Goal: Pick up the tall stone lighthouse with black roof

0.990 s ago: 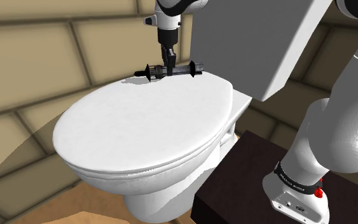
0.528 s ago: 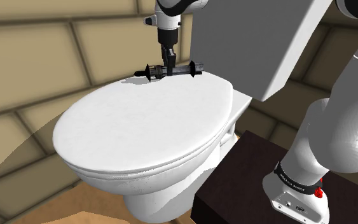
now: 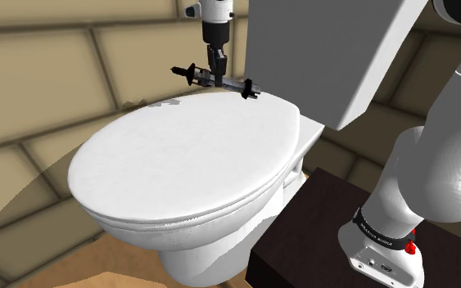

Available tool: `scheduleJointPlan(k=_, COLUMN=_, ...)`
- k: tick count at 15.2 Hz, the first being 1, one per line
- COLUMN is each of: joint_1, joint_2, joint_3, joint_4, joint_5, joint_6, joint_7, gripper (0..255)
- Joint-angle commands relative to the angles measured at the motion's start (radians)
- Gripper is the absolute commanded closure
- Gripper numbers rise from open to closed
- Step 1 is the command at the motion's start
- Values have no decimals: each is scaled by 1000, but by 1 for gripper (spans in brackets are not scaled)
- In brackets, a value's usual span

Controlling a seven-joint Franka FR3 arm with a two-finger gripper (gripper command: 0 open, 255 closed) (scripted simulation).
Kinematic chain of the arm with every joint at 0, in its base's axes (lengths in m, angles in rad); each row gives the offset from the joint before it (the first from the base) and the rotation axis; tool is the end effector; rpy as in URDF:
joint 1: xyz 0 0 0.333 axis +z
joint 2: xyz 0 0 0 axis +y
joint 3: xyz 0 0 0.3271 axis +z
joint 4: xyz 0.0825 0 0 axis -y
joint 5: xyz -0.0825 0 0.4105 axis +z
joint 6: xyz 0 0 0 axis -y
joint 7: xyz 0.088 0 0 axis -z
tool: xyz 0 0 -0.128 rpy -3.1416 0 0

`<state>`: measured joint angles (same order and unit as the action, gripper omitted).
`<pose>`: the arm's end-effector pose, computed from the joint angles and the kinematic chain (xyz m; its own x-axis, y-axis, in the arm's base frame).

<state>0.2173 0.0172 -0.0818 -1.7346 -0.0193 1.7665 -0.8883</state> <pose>0.5914 0.0788 0.5393 0.5171 0.8559 -0.0065 0.8558 -0.5168 0.0243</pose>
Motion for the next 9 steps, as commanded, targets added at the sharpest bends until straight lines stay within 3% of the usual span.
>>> scheduleJointPlan(k=1, joint_1=0, joint_2=1, joint_3=0, joint_4=32, joint_5=0, joint_6=-31, joint_7=0, gripper=255)
scheduleJointPlan(k=9, joint_1=0, joint_2=12, joint_3=0, joint_4=128, joint_5=1, joint_6=-117, joint_7=-2, gripper=255)
